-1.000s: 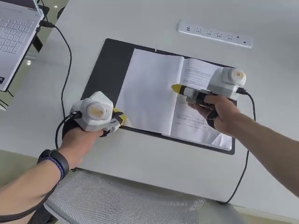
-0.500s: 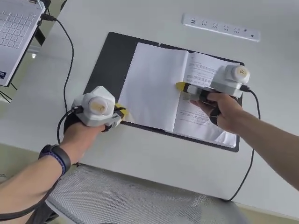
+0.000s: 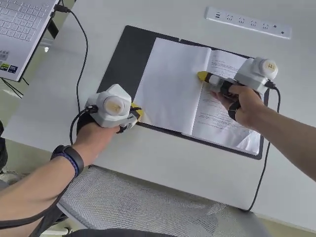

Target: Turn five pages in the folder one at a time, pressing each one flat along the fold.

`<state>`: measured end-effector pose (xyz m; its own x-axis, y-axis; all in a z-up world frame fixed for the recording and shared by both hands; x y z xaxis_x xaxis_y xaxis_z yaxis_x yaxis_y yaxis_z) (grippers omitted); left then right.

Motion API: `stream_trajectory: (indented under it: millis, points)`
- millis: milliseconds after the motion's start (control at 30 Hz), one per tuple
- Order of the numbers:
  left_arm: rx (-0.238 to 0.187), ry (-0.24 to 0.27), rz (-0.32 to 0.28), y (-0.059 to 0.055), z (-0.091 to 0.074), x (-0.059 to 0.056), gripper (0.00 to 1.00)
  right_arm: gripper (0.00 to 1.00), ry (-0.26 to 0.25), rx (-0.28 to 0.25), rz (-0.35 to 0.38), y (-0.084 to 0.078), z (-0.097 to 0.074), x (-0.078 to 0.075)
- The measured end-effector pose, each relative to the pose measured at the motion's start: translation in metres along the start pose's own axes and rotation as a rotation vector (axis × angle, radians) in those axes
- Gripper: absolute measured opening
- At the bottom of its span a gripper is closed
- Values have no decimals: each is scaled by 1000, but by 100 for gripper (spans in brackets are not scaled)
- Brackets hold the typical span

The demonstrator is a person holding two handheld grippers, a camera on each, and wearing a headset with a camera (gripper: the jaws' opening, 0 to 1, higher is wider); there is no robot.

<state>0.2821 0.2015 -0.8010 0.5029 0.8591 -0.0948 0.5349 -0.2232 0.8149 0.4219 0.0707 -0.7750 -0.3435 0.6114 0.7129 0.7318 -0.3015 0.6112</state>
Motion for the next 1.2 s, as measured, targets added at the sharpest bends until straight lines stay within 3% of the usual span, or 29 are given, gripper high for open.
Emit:
stream_trajectory:
  millis: [67,200,400,867,1200]
  points:
    - [1,3,-6,1,-1,0,2,0,1,-11,0,3,2,0]
    - [3,5,-9,1,-2,-1,3,0,2,-44,28,14,15,-21]
    - [14,1,-2,2,-2,0,1,0,-7,-95,67,26,25,-27]
    - [23,7,-13,1,0,1,2,0,-38,-177,44,53,49,-47]
    - [31,3,-9,2,0,2,1,0,-70,-204,24,75,69,-70]
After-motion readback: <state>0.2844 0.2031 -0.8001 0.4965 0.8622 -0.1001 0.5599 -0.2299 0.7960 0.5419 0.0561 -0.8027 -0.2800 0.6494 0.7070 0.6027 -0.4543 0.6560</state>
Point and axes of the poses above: the centre of the closed fingertips' face, and the gripper's own axes: z roughly forward along the fingers, x roughly to its left, y roughly out of its top, the point moved 1 cm from there along -z, roughly backward along the fingers, and after that the axes turned 9 degrees about -x, right-handed, at the moved point
